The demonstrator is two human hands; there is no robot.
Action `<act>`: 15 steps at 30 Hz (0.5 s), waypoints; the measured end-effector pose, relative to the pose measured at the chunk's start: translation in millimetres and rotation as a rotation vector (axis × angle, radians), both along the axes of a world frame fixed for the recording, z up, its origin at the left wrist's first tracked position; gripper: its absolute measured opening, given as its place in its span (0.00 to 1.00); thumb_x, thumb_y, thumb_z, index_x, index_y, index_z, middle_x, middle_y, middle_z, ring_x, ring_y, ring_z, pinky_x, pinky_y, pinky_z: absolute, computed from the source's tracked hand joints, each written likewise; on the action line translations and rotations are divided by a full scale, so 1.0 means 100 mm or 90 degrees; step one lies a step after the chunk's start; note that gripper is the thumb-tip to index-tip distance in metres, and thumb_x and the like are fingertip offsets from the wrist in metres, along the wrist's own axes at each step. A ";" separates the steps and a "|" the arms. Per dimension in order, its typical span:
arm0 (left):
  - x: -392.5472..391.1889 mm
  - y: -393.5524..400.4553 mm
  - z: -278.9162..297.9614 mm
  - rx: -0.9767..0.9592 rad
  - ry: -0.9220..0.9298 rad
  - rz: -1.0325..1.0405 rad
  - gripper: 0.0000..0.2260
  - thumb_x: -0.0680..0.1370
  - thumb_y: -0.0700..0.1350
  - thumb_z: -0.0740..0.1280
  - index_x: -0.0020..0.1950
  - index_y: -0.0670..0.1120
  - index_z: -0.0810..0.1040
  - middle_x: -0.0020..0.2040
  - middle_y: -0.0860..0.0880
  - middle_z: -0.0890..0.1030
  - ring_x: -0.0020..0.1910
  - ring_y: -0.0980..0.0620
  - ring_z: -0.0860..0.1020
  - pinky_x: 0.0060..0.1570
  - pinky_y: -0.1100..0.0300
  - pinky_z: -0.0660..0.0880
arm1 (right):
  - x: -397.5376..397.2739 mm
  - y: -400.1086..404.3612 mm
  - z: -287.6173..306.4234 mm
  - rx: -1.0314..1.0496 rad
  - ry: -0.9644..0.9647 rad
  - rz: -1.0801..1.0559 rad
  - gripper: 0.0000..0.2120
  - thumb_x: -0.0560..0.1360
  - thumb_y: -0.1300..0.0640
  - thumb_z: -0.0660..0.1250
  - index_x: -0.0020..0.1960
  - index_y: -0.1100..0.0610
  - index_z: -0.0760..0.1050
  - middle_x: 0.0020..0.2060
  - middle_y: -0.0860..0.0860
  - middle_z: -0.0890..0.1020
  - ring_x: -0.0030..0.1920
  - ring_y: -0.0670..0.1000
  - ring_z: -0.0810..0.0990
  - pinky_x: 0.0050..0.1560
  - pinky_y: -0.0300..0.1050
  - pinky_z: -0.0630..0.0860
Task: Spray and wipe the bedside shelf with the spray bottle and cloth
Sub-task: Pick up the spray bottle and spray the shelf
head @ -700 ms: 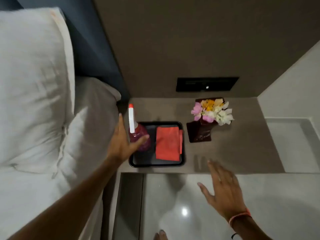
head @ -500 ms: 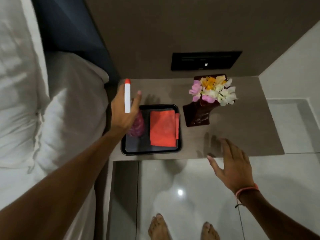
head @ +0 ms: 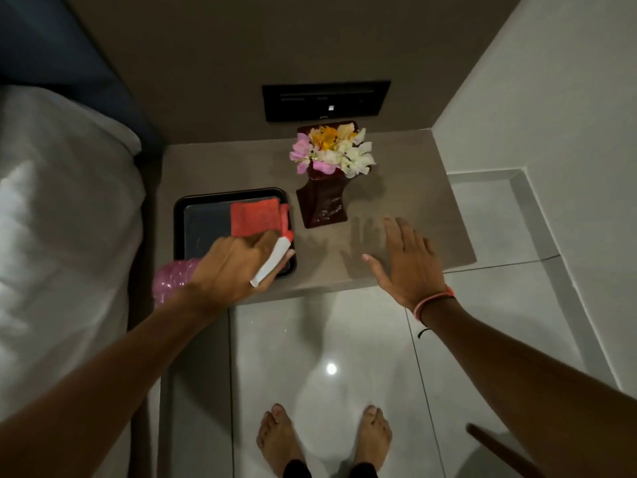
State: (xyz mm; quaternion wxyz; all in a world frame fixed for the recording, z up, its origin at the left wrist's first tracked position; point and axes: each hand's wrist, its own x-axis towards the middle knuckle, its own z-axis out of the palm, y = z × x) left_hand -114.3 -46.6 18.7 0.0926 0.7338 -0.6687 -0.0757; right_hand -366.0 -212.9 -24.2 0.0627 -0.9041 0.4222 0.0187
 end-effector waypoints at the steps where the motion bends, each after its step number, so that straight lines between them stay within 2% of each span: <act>1: -0.05 0.01 -0.04 0.002 -0.012 -0.016 0.37 0.80 0.67 0.44 0.60 0.40 0.78 0.40 0.42 0.84 0.31 0.42 0.82 0.34 0.51 0.82 | -0.03 0.00 0.02 -0.001 0.003 0.005 0.36 0.77 0.36 0.60 0.75 0.59 0.61 0.70 0.62 0.72 0.66 0.61 0.75 0.62 0.59 0.76; 4: -0.17 0.04 -0.13 -0.010 -0.014 -0.035 0.38 0.79 0.68 0.42 0.56 0.41 0.79 0.40 0.43 0.83 0.31 0.44 0.81 0.34 0.54 0.80 | -0.15 0.03 0.05 0.002 0.013 0.014 0.36 0.77 0.36 0.60 0.76 0.59 0.62 0.70 0.61 0.72 0.67 0.60 0.75 0.62 0.59 0.76; 7: -0.24 0.05 -0.16 -0.014 -0.011 -0.035 0.44 0.77 0.71 0.34 0.57 0.41 0.79 0.42 0.43 0.83 0.33 0.43 0.82 0.38 0.53 0.83 | -0.29 0.09 0.05 0.014 0.016 0.011 0.35 0.77 0.36 0.60 0.75 0.59 0.63 0.70 0.60 0.72 0.67 0.60 0.75 0.62 0.59 0.77; 12: -0.29 0.08 -0.11 -0.080 -0.037 -0.052 0.39 0.81 0.66 0.39 0.54 0.41 0.82 0.37 0.43 0.82 0.30 0.45 0.79 0.32 0.55 0.78 | -0.47 0.19 0.01 0.028 0.025 0.013 0.34 0.76 0.36 0.60 0.73 0.58 0.65 0.69 0.59 0.74 0.67 0.60 0.75 0.62 0.58 0.77; 15: -0.24 0.11 -0.09 -0.062 0.002 0.006 0.37 0.81 0.68 0.41 0.54 0.42 0.80 0.38 0.43 0.83 0.30 0.43 0.81 0.35 0.52 0.81 | -0.48 0.24 -0.01 0.035 0.030 0.022 0.34 0.76 0.35 0.60 0.72 0.58 0.66 0.68 0.59 0.75 0.65 0.60 0.76 0.61 0.58 0.78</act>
